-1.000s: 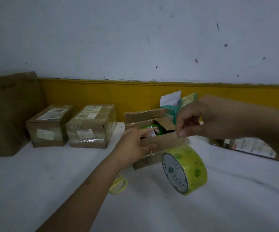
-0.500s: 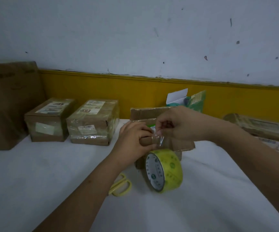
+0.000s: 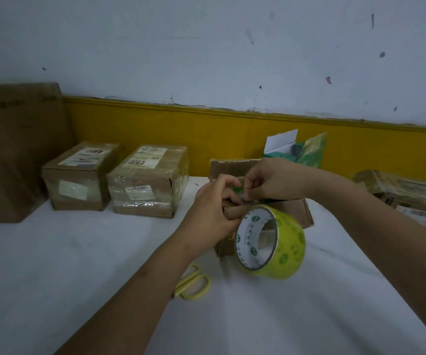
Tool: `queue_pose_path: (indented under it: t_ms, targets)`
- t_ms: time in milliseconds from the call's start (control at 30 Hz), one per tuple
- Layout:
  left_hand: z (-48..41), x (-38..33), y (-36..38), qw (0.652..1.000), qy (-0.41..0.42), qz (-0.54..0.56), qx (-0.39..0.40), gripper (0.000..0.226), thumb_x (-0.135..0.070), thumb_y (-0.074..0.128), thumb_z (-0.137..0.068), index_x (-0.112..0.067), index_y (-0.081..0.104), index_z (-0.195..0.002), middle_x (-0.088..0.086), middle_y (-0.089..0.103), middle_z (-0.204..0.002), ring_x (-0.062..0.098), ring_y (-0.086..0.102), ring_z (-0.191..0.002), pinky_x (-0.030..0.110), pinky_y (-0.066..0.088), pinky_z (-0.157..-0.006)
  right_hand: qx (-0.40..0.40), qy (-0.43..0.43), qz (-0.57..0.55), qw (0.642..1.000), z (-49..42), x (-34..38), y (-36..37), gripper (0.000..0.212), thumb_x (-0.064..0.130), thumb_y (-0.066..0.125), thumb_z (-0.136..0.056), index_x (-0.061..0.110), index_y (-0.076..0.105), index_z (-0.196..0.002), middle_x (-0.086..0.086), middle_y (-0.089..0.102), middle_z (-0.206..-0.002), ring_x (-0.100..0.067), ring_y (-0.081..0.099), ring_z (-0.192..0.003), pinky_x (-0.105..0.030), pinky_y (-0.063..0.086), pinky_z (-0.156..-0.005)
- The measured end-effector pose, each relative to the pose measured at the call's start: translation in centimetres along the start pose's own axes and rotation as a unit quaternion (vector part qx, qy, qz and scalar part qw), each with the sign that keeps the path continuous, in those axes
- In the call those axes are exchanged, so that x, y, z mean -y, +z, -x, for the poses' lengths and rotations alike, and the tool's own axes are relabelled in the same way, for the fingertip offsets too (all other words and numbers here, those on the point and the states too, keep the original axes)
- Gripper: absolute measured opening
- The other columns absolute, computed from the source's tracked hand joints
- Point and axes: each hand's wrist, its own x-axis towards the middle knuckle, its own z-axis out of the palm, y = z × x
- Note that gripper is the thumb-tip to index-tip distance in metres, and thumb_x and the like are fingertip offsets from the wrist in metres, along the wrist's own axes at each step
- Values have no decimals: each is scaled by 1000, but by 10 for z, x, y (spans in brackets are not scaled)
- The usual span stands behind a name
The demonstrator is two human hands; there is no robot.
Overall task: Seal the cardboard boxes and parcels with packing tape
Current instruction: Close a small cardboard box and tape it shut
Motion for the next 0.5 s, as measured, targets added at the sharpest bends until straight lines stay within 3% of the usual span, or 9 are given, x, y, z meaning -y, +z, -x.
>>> queue_pose_path:
  t_ms: [167, 300, 433, 500]
  targets:
    - [1, 4, 4, 994, 80, -68, -34, 35, -50, 72, -77, -44, 50, -103, -17, 56, -106, 12, 57, -103, 52, 47, -91, 80, 41, 9, 996, -6, -3, 1, 20, 38, 66, -90, 21, 68, -79, 4, 63, -76, -14, 56, -74, -34, 44, -73]
    - [3, 8, 3, 995, 63, -70, -33, 38, -53, 72, -77, -41, 49, -105, -14, 42, -112, 7, 51, -107, 48, 45, -96, 137, 84, -14, 987, -8, -1, -4, 20, 37, 65, -89, 26, 69, -73, 7, 65, -78, -13, 57, -80, -39, 43, -81]
    - [3, 10, 0, 987, 69, -139, -30, 37, -57, 68, -78, -35, 50, -102, -21, 47, -105, 3, 49, -103, 31, 32, -101, 178, 108, -36, 977, -14, -1, -6, 20, 31, 63, -90, 17, 74, -99, -10, 70, -96, -22, 56, -87, -48, 48, -89]
    - [2, 8, -4, 974, 81, -210, -17, 39, -63, 61, -77, -33, 59, -102, -20, 55, -106, 2, 49, -107, 22, 22, -97, 185, 112, -66, 974, -14, -4, -4, 18, 29, 64, -90, 18, 74, -101, -16, 69, -109, -24, 57, -90, -51, 48, -96]
